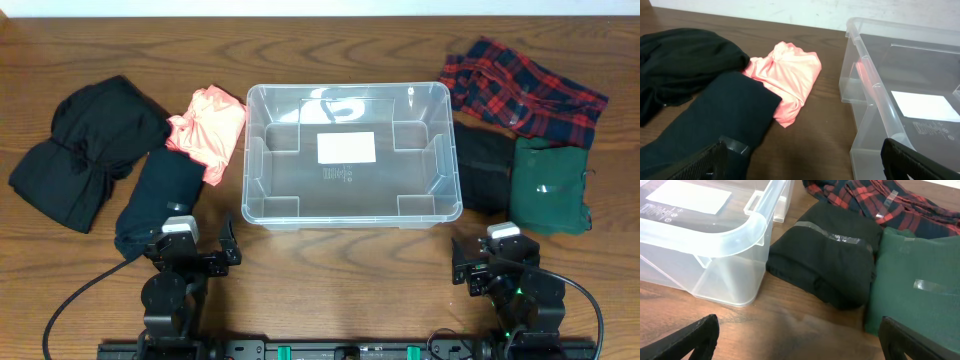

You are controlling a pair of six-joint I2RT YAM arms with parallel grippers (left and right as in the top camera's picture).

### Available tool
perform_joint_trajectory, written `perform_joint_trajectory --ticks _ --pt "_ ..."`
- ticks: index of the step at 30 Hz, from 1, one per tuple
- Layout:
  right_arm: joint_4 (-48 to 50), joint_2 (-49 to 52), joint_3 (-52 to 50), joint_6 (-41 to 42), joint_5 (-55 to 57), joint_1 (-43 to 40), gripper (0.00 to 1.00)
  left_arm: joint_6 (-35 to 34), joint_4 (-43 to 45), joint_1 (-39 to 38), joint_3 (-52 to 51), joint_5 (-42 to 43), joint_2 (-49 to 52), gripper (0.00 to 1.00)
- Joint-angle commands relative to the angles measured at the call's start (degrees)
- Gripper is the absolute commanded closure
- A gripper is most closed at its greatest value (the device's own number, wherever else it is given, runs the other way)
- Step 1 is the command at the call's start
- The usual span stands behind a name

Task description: Pack container

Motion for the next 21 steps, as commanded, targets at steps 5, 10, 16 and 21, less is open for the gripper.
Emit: perform_joint_trajectory --ticks 5,10,16,21 --pt "0.09 -0.35 -0.22 -0.46 0.42 -0.22 0.01 -2.64 -0.13 -0.24 -1.4 2.25 -0.2 0.02" --pt "0.09 -0.35 -0.22 -0.46 0.42 -0.22 0.01 -5.68 -0.31 -0.22 0.81 2.19 3.5 0.02" --pt "0.09 -0.35 -0.22 -0.46 0.42 -0.22 0.01 -5.73 -1.31 -0.22 12.55 2.12 16.74 0.02" --pt "0.09 -0.35 -0.22 -0.46 0.42 -0.22 0.01 -5.7 -10.62 1.22 31.52 2.21 36.81 0.02"
